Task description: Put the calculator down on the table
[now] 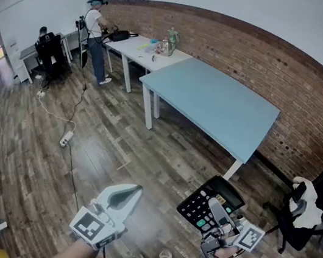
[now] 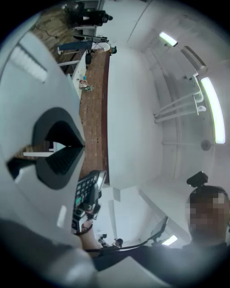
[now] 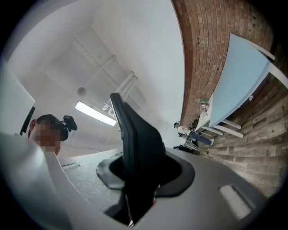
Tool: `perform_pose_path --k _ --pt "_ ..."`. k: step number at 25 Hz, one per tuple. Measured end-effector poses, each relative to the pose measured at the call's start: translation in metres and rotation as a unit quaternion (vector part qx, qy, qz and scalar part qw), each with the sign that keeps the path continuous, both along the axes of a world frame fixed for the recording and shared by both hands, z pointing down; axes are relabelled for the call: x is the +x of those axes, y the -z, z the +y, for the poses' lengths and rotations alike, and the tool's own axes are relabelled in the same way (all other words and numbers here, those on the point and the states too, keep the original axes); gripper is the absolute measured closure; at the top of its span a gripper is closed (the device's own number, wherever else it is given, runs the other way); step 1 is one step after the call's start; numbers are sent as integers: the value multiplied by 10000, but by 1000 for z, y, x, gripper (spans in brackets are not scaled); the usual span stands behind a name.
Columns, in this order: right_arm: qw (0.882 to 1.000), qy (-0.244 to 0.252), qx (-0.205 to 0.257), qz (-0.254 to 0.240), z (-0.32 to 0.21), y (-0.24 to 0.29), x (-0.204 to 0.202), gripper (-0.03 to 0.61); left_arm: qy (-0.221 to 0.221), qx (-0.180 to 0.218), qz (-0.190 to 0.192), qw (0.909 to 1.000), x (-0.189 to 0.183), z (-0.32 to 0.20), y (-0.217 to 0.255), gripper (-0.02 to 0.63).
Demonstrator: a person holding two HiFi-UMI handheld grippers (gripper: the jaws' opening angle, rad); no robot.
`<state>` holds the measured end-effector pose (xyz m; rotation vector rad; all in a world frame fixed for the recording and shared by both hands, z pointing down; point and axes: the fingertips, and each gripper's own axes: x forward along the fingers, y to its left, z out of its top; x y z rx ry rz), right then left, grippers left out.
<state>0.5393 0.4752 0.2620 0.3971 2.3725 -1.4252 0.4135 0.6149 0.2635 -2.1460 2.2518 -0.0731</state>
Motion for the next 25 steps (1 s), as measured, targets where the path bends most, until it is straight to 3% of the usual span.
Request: perform_pose_path --k 9,13,25 --pt "9996 104 241 145 -1 -10 0 456 -77 -133 185 9997 6 -13 -16 611" --pt "9998 180 -77 -31 -12 -6 3 456 26 -225 252 9994 2 -17 -24 611" --pt "9995 124 -261 87 -56 -22 4 456 465 -191 212 9985 -1 -44 -25 611"
